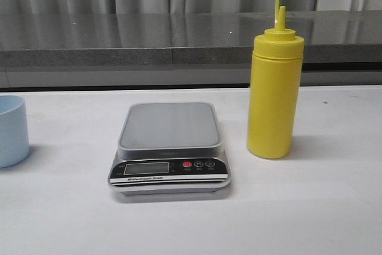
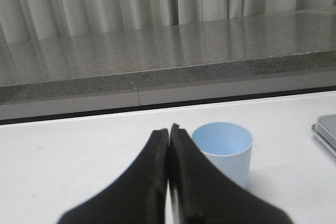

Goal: Pour seasoning into cup on scale with both arms
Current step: 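Move the left gripper above the light blue cup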

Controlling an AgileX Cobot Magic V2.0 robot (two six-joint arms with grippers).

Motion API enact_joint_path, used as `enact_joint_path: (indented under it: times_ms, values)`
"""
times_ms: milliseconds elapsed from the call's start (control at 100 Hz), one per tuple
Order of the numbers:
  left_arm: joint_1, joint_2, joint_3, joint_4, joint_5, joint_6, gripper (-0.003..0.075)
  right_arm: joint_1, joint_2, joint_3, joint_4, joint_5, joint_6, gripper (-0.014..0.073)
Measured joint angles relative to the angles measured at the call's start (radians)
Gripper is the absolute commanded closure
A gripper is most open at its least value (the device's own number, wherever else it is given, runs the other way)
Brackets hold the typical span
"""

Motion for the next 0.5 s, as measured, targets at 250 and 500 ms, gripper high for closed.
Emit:
enact_joint_path:
  times_ms: [250, 500]
  values:
    - [0.000, 0.000, 0.000, 0.000, 0.000, 0.000, 0.0738, 0.000, 0.000, 0.000, 0.000, 0.000, 0.000, 0.0715]
    - [0.000, 0.000, -0.013, -0.032, 0.043, 0.000, 0.0738, 0.000, 0.000, 0.000, 0.000, 0.000, 0.000, 0.0715]
